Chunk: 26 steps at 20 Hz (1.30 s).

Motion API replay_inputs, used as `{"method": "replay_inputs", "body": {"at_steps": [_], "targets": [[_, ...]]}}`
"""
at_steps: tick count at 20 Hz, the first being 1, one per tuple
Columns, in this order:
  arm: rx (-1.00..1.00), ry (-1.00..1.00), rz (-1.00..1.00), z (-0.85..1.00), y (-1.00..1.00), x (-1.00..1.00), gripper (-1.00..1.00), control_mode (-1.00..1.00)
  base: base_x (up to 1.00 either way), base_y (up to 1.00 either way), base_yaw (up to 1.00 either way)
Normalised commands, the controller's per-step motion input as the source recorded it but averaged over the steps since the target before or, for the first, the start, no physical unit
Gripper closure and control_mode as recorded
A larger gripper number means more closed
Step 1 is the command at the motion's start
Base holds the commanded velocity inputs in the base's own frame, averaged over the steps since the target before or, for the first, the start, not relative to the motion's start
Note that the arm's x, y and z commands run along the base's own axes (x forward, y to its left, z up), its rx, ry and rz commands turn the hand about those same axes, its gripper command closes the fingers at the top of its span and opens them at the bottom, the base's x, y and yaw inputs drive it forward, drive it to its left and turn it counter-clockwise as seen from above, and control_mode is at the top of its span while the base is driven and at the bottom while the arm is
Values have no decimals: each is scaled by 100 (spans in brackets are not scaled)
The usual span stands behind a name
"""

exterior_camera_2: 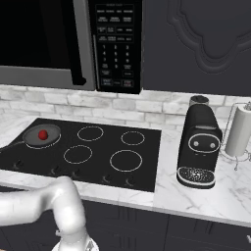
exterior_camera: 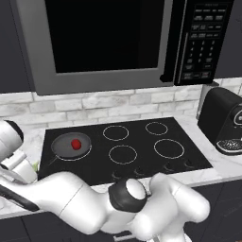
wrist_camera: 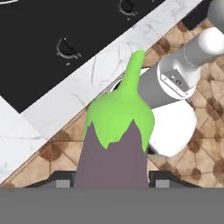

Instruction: Put the eggplant and tomato in the pan. Then turn on the front left burner and set the heat to medium.

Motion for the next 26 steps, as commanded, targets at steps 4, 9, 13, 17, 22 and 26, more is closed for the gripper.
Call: {"method": "replay_inputs", "body": {"at_steps": [4,9,13,17,22,26], "targets": [[5,-16,0,17,-100,-28,100,-100,0,0,0],[4,-5,1,16,-100,-8,100,-100,0,0,0],[3,1,13,0,-99,11,100,-100,0,0,0],[5,10,3,0,-73,31,100,-100,0,0,0],[11,12,23,0,-40,56,100,-100,0,0,0],[12,11,34,0,-30,61,100,-100,0,0,0]]}}
